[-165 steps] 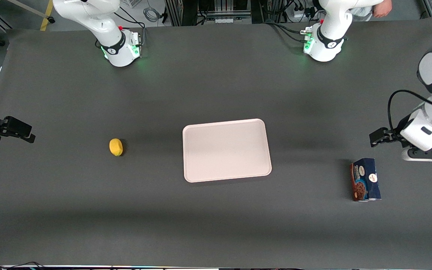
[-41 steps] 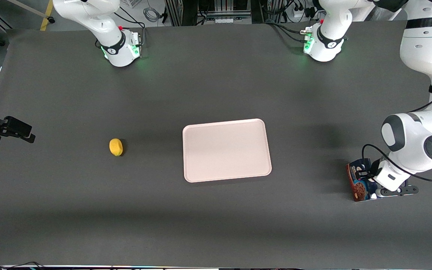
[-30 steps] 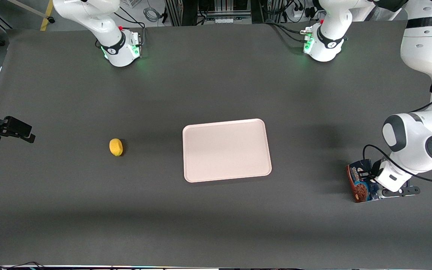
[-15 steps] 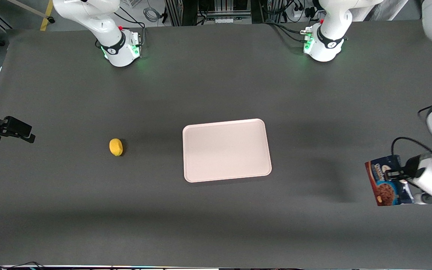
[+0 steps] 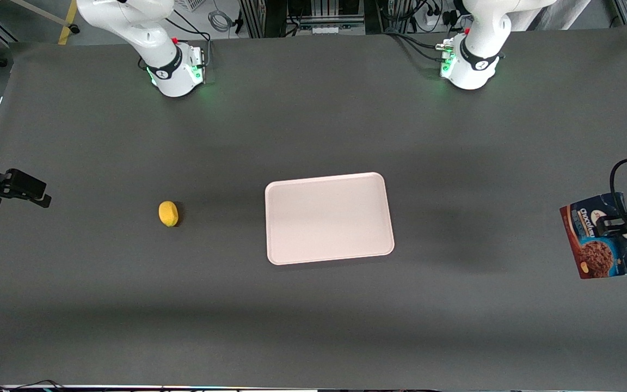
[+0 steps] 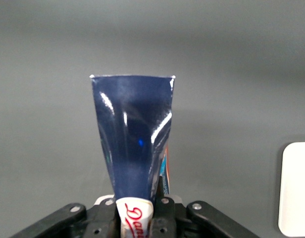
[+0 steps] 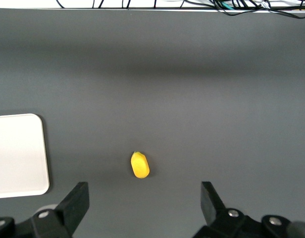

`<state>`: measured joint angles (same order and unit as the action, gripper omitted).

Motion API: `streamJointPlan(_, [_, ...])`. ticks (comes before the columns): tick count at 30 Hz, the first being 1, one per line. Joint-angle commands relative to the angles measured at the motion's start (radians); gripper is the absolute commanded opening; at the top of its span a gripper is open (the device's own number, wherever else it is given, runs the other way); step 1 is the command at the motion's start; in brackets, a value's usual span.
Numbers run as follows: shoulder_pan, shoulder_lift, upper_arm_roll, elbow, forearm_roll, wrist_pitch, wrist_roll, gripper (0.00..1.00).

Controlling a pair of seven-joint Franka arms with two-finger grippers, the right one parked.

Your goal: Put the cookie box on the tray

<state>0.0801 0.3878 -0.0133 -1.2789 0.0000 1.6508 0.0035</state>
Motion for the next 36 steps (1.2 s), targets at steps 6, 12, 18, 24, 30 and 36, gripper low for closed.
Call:
streamJointPlan(6, [-0.008, -0.007, -0.049, 0.053, -0.001, -0.082, -0.060, 0.18])
streamJointPlan(12, [-0.008, -0.018, -0.200, 0.043, 0.009, -0.083, -0.365, 0.19])
streamJointPlan(18, [-0.011, -0.015, -0.356, 0.020, 0.020, -0.075, -0.643, 0.18])
streamJointPlan(24, [-0.025, -0.014, -0.513, -0.019, 0.112, -0.059, -0.867, 0.16])
streamJointPlan(30, [-0.025, -0.020, -0.632, -0.128, 0.147, 0.047, -1.111, 0.16])
streamJointPlan(36, [-0.028, -0.043, -0.718, -0.278, 0.222, 0.187, -1.266, 0.16])
